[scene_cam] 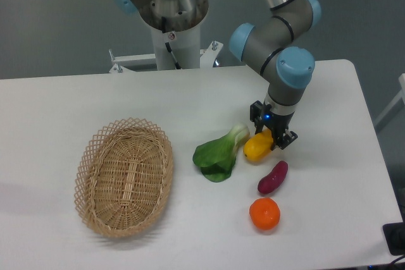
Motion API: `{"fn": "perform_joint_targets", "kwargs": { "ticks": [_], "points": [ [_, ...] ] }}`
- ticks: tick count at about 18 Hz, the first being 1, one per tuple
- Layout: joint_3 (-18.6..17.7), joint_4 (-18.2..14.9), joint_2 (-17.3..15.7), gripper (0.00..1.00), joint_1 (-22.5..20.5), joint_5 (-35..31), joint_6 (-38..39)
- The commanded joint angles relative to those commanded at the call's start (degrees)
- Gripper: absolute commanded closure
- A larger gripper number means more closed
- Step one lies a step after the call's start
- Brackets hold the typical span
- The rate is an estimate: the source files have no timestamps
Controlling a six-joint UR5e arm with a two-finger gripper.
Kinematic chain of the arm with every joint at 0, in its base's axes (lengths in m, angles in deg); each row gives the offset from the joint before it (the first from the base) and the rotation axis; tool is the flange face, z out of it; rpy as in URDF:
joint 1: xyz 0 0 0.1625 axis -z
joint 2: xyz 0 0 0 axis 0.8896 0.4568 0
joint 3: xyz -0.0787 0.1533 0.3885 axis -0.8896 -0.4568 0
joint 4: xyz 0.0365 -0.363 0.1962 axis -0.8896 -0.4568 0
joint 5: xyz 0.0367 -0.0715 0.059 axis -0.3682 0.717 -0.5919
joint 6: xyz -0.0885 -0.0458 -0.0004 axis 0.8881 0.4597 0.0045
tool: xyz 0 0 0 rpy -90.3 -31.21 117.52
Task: Pick up the mango from the table
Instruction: 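Close the gripper around the yellow mango, then lift the gripped mango up off the table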
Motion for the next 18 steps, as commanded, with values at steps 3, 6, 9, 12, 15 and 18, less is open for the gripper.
{"fn": "perform_joint_targets", "kwargs": {
  "ticks": [3, 6, 9, 12, 15, 18],
  "points": [
    [0.4, 0.1, -0.4, 0.58, -0.3, 0.2, -0.1],
    [1.8, -0.1, -1.0, 0.58, -0.7, 1.0, 0.0],
    [3.6, -0.5, -2.7, 0.57, -0.6, 6.2, 5.4],
    [5.7, -0.8, -4.1, 0.57, -0.3, 10.5, 11.8],
    [6.8, -0.8, -6.0, 0.57, 0.6, 13.1, 18.0],
    [8.3, -0.8, -8.8, 0.57, 1.1, 18.4, 24.4]
  ]
}}
